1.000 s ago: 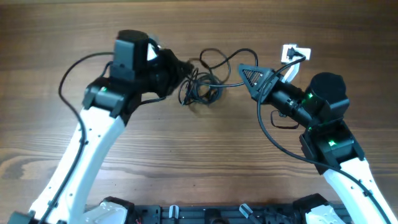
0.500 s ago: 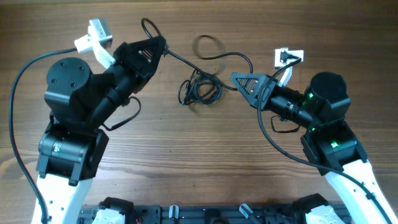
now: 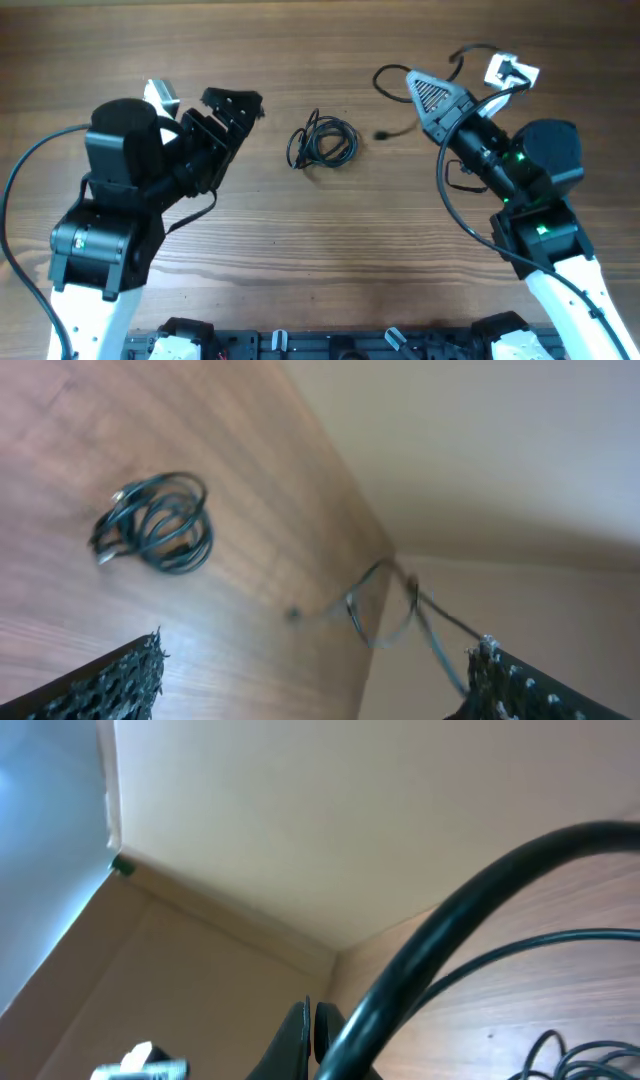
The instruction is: Untangle cables
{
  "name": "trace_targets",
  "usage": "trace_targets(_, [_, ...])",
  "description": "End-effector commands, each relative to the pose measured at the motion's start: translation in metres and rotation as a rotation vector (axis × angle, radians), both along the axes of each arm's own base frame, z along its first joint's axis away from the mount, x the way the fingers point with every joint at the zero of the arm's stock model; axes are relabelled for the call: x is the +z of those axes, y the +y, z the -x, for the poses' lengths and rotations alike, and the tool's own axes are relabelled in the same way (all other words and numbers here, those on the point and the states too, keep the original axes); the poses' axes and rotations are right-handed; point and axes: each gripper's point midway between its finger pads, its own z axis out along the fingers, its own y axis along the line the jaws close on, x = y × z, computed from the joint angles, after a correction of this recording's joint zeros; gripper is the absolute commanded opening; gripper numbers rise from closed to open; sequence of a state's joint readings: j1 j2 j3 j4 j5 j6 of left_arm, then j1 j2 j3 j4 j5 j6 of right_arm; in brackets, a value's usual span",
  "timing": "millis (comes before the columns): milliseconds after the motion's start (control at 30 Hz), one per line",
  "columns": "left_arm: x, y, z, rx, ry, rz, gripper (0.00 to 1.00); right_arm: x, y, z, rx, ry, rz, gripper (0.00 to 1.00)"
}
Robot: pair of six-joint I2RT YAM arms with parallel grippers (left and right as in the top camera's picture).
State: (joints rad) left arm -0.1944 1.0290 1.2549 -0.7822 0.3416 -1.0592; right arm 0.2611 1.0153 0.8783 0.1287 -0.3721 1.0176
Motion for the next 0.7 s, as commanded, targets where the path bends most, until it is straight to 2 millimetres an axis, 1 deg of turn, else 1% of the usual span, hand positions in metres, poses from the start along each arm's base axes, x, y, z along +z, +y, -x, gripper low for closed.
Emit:
trace_targets(0, [-0.008,-0.003,0.003,-0.029,0.044,-0.004,1.0,0.051,-0.029,-0.006,-0.101,-0.065,0.0,0.05])
trace_targets(33, [-0.011,-0.003,0.003,-0.04,0.046,-0.021,1.0,0.057,-0.036,-0.008,-0.123,-0.075,0.029,0.05])
trace_targets(67, [-0.014,-0.003,0.003,-0.048,0.05,-0.034,1.0,0.063,-0.048,-0.011,-0.174,-0.068,0.07,0.05])
trace_targets(100, [-0.017,-0.003,0.004,-0.055,0.059,-0.044,1.0,0.062,-0.062,-0.015,-0.239,-0.037,0.115,0.05])
trace_targets(133, [-0.022,-0.003,0.005,-0.055,0.084,-0.048,1.0,0.059,-0.081,-0.019,-0.33,0.004,0.199,0.05])
trace_targets(167, [-0.027,-0.003,0.007,-0.055,0.106,-0.052,1.0,0.055,-0.095,-0.021,-0.4,0.044,0.281,0.05])
trace_targets(233, [-0.032,-0.003,0.007,-0.056,0.127,-0.055,1.0,0.039,-0.11,-0.025,-0.457,0.121,0.403,0.05])
trace_targets(267, [-0.035,-0.003,0.007,-0.056,0.141,-0.058,1.0,0.021,-0.112,-0.029,-0.454,0.172,0.469,0.05])
trace_targets(300, [-0.037,-0.003,0.008,-0.056,0.15,-0.06,1.0,0.007,-0.115,-0.032,-0.455,0.215,0.502,0.05])
trace_targets(333, [-0.04,-0.003,0.008,-0.064,0.158,-0.068,1.0,-0.017,-0.116,-0.037,-0.44,0.289,0.555,0.05])
trace_targets(367, [-0.043,-0.005,0.009,-0.094,0.154,-0.098,1.0,-0.037,-0.115,-0.042,-0.417,0.342,0.593,0.05])
trace_targets(433, [-0.051,-0.015,0.013,-0.183,0.139,-0.164,1.0,-0.088,-0.114,-0.053,-0.369,0.495,0.656,0.05])
trace_targets(500, [-0.061,-0.028,0.022,-0.251,0.173,-0.191,1.0,-0.127,-0.113,-0.059,-0.335,0.607,0.694,0.05])
trace_targets(567, [-0.071,-0.036,0.024,-0.276,0.206,-0.213,1.0,-0.153,-0.112,-0.064,-0.314,0.675,0.718,0.04])
trace_targets(600, [-0.076,-0.037,0.024,-0.275,0.219,-0.233,1.0,-0.163,-0.112,-0.066,-0.307,0.699,0.727,0.05])
trace_targets(667, [-0.088,-0.039,0.02,-0.275,0.248,-0.269,1.0,-0.189,-0.114,-0.07,-0.279,0.748,0.789,0.05])
